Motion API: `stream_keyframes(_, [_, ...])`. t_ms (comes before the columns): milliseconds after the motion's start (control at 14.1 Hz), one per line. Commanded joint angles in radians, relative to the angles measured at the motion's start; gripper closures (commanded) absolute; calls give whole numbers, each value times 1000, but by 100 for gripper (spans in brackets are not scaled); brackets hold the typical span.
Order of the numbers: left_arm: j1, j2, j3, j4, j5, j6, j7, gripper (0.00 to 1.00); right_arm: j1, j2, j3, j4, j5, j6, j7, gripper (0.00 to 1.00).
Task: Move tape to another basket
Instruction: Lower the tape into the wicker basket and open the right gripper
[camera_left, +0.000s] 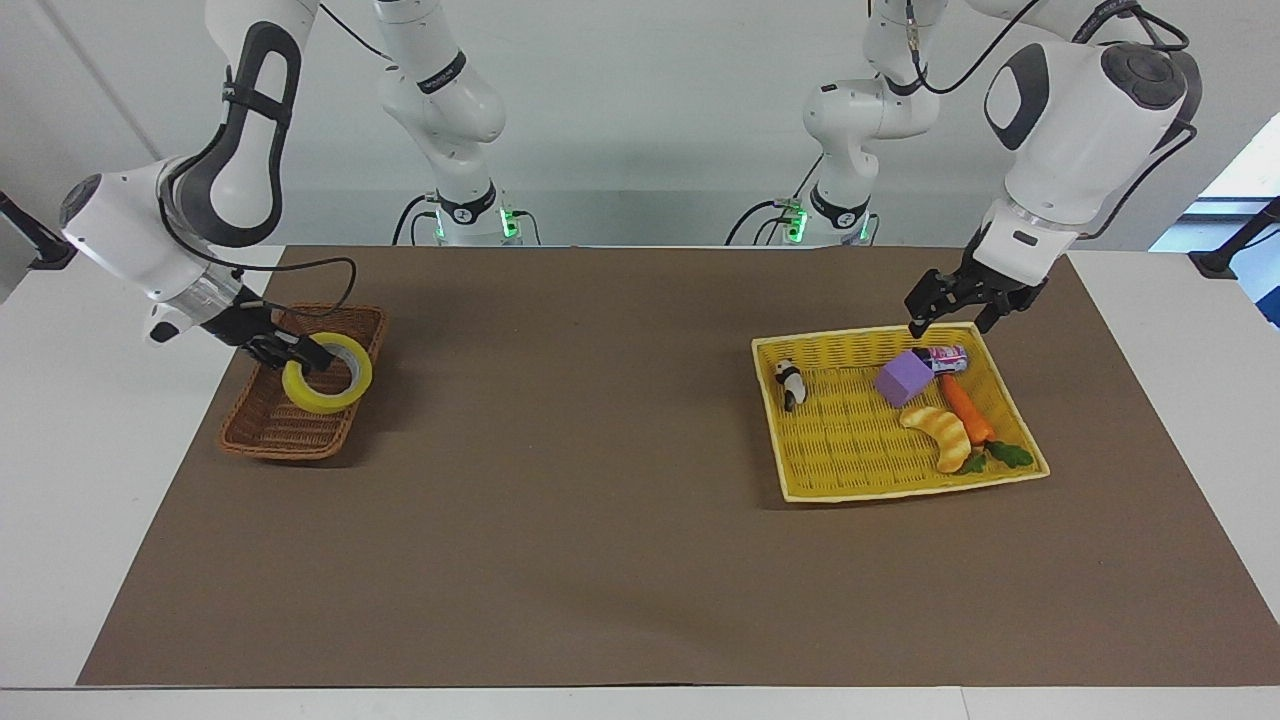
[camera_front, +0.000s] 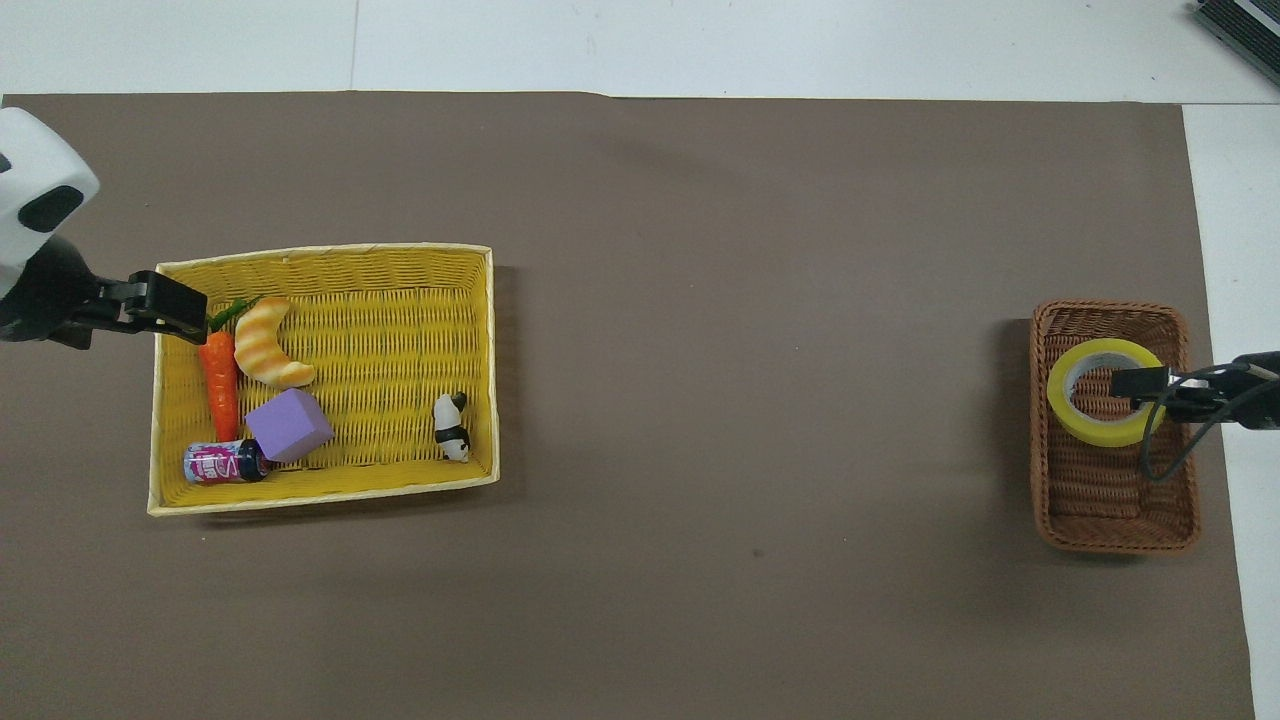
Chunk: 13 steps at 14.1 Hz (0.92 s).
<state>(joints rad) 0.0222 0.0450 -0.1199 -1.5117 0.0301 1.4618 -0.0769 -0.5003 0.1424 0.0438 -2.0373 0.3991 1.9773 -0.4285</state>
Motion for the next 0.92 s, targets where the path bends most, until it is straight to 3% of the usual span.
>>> stream_keyframes(0, [10, -5, -9, 24, 25, -38, 32, 0, -30, -36, 13, -47, -11, -20, -48, 100])
stream_keyframes(425, [51, -10, -7, 19, 7, -29, 23, 0, -56, 5, 11, -69, -48, 20, -156, 97])
stream_keyframes(638, [51, -10, -7, 19, 5, -28, 25, 0, -55, 11, 13, -67, -97, 48, -162, 19])
stream_keyframes(708, [50, -10, -7, 19, 7, -26, 22, 0, -53, 13, 13, -66, -106, 55, -162, 0])
stream_keyframes(850, [50, -10, -7, 16, -28, 3, 23, 0, -46, 22, 13, -58, -123, 78, -159, 0])
